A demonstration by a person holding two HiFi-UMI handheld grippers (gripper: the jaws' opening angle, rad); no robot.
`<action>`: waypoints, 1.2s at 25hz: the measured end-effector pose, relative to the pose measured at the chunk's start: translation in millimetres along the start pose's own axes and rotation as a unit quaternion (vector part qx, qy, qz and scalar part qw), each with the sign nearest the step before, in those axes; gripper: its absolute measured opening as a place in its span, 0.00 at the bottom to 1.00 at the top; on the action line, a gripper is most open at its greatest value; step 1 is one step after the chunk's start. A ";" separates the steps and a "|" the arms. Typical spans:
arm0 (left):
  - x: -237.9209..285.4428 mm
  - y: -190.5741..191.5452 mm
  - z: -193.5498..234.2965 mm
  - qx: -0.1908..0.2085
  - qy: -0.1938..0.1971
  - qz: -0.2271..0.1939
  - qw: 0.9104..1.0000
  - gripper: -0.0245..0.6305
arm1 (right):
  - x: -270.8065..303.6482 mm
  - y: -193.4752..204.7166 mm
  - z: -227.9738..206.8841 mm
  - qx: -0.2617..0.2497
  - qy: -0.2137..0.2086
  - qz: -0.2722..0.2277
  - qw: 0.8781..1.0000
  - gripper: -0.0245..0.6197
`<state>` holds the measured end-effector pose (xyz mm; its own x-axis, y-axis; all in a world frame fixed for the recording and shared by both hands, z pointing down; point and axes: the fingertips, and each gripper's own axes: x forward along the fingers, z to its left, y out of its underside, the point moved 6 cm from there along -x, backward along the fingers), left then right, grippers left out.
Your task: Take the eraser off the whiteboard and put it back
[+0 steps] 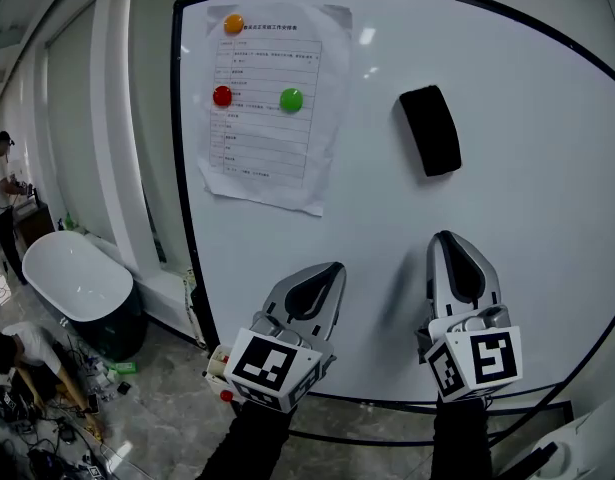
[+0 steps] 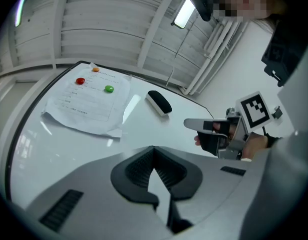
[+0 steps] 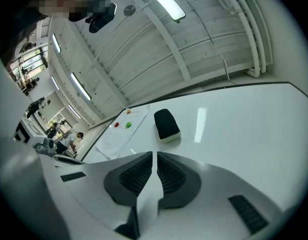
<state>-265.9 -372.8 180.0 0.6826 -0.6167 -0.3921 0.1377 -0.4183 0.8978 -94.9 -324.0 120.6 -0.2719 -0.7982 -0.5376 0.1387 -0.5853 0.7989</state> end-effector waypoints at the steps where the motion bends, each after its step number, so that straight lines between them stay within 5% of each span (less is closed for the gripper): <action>1: 1.2 -1.1 0.5 0.001 -0.002 -0.002 1.000 0.05 | 5.7 -4.0 -2.6 -0.008 0.002 -0.005 1.000 0.08; 6: 1.5 5.3 0.0 -0.010 -0.005 -0.004 1.000 0.05 | 31.5 -22.9 -11.4 -0.035 -0.001 -0.038 0.999 0.43; 8: 1.0 9.0 0.5 -0.014 -0.007 0.000 1.000 0.05 | 41.6 -27.1 -13.0 -0.058 0.001 -0.039 0.998 0.48; 19: -1.5 16.1 -0.2 -0.025 0.001 0.006 1.000 0.05 | 84.2 -33.2 -27.2 -0.138 0.035 -0.017 0.990 0.58; 30: -2.4 12.5 -2.1 -0.021 0.005 0.007 1.000 0.05 | 101.8 -35.1 -21.0 -0.193 0.051 0.011 0.980 0.57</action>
<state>-264.3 -375.1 192.6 0.6919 -0.6156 -0.3774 0.1581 -0.3808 0.9110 -107.4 -387.7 32.2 -0.1716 -0.8093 -0.5618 0.4986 -0.5632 0.6589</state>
